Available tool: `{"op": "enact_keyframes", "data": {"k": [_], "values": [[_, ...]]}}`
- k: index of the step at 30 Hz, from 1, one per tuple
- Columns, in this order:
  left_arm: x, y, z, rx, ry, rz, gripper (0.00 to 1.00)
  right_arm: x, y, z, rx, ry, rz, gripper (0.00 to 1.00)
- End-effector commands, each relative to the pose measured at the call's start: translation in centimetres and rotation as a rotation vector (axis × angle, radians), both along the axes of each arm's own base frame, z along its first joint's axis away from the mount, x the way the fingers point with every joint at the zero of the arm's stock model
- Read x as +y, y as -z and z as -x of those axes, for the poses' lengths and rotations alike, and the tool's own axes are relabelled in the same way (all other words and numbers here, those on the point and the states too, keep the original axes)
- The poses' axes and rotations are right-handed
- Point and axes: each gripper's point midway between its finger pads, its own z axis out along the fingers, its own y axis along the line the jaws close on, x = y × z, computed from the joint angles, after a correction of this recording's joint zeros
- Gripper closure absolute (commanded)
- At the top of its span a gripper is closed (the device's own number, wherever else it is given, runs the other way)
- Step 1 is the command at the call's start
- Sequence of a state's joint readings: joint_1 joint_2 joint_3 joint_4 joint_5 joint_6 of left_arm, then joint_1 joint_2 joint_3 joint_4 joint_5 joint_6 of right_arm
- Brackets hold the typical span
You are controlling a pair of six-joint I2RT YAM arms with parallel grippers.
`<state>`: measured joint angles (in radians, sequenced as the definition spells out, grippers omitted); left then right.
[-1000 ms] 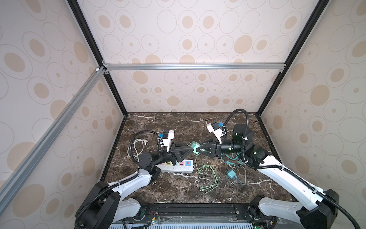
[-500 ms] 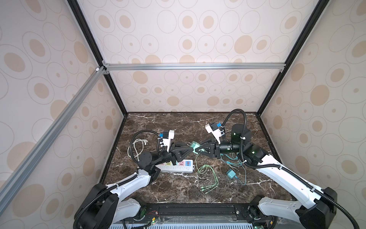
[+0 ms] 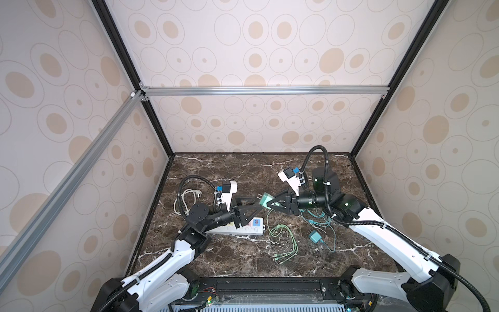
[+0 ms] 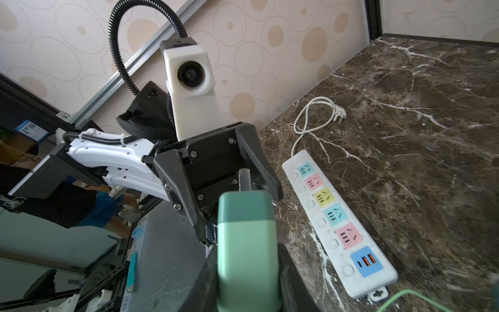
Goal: Insert plugs into power strip
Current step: Pass the plug.
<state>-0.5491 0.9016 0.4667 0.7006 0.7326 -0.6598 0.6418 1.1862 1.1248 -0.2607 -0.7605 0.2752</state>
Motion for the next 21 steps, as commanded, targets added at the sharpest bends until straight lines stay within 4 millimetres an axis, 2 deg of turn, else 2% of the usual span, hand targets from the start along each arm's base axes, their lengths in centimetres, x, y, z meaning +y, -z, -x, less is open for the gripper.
{"op": "enact_keyframes", "data": {"k": [1,6,9,16,21], "values": [[1.4,1.1,-0.4,-0.039,-0.104,-0.082,0.22,-0.6,0.2,-0.2,-0.021,0.024,0.074,1.0],[2.4,1.7,-0.6,-0.031,-0.167,-0.117,0.12,-0.6,0.2,-0.6,-0.017,0.022,0.127,1.0],[3.5,3.0,-2.0,0.023,-0.265,-0.173,0.1,-0.6,0.8,-1.0,0.004,0.008,0.2,1.0],[7.4,7.7,-5.7,0.232,-0.504,-0.292,0.1,-1.2,2.8,-2.3,0.021,-0.053,0.446,1.0],[11.8,11.5,-8.2,0.399,-0.708,-0.34,0.13,-1.5,5.2,-4.1,0.018,-0.071,0.592,1.0]]}}
